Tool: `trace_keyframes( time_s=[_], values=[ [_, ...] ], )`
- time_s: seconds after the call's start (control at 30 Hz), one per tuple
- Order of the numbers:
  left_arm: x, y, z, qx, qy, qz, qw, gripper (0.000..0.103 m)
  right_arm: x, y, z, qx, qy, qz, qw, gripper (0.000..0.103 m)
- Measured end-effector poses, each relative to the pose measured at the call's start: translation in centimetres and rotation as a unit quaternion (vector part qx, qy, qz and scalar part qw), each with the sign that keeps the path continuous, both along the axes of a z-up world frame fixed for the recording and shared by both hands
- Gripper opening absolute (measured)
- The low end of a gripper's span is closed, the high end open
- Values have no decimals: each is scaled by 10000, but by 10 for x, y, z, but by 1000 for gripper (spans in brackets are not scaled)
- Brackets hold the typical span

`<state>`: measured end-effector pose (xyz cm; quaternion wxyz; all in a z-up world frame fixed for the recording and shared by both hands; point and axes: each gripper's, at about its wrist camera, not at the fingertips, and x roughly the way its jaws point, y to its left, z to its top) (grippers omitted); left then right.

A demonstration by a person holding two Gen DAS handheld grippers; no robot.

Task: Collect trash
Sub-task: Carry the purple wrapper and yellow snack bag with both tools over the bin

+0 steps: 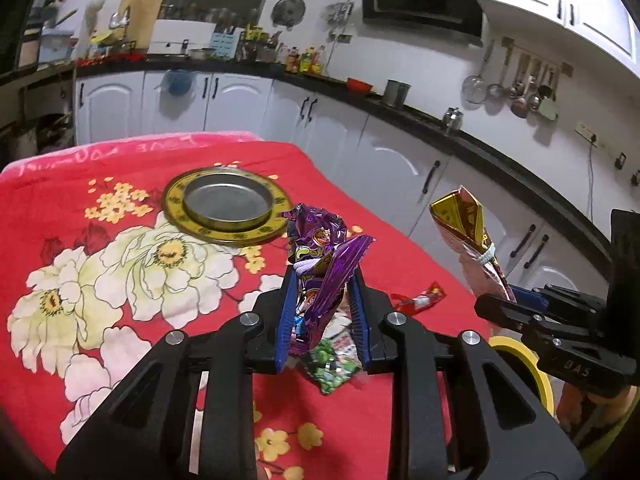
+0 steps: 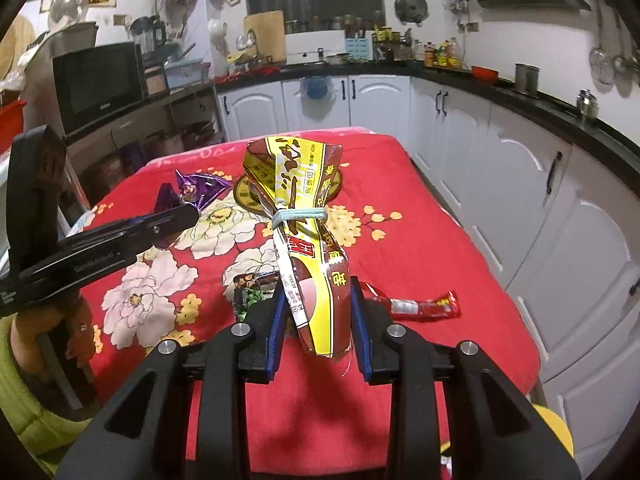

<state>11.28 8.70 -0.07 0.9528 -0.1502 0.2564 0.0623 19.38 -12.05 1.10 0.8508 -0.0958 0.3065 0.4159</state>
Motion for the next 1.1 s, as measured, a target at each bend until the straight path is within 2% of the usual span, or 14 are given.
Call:
trace_keyframes(
  time_s=[0.63,1.1],
  values=[
    [-13,-44,10,193,-135,-499,9985,19,-30,-72,5,233,-57,-805,9965,28],
    [-13,-93,20,345,-260,-1109,9929,19,-47,-133,3,206,-118,-1496,9885,28]
  ],
)
